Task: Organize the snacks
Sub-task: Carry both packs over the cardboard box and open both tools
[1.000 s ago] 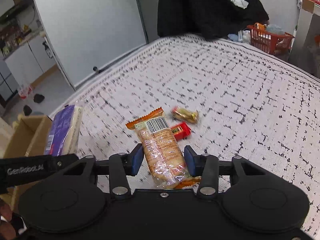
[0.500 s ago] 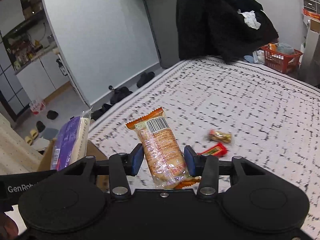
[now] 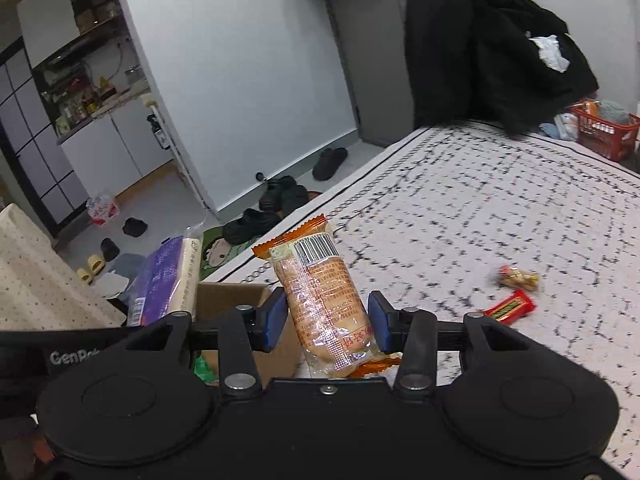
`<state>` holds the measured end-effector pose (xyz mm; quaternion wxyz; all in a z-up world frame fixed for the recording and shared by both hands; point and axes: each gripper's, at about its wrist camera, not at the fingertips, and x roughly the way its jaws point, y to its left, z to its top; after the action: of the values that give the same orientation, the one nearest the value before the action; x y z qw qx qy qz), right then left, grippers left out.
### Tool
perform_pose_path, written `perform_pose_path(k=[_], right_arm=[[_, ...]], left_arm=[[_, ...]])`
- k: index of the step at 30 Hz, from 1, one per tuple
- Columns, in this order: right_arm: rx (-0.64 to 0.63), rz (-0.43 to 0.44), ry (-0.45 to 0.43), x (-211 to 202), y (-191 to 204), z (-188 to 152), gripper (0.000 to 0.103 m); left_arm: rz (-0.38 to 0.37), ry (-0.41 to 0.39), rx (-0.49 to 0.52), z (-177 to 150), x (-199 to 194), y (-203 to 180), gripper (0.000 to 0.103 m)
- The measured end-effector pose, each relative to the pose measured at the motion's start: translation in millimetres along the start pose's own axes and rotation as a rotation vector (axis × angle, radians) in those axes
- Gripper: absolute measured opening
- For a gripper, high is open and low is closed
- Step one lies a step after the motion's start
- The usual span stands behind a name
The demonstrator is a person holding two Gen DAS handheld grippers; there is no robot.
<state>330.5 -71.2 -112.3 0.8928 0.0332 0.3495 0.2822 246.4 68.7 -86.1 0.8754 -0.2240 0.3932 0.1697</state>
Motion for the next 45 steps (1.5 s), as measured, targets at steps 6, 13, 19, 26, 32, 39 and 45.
perform_pose_path(k=[6, 13, 19, 26, 32, 39, 45], right_arm=[[-0.015, 0.004, 0.022, 16, 16, -7, 0.043], [-0.018, 0.021, 0.042, 29, 30, -12, 0.043], [-0.022, 0.044, 0.06, 39, 38, -14, 0.043], [-0.021, 0.075, 0.069, 43, 47, -13, 0.043], [-0.034, 0.1, 0.079, 40, 53, -16, 0.049], [0.012, 0.055, 0.072, 21, 32, -12, 0.057], [0.034, 0.031, 0.061, 1, 9, -9, 0.064]], left_arm=[[0.019, 0.005, -0.045, 9, 4, 28, 0.035], [0.055, 0.035, -0.109, 22, 19, 61, 0.035], [0.059, 0.071, -0.117, 24, 32, 70, 0.035], [0.089, 0.088, -0.117, 29, 37, 74, 0.04], [0.13, 0.069, -0.129, 37, 27, 80, 0.048], [0.158, 0.051, -0.113, 34, 13, 72, 0.058], [0.174, 0.045, -0.083, 30, 1, 61, 0.072]])
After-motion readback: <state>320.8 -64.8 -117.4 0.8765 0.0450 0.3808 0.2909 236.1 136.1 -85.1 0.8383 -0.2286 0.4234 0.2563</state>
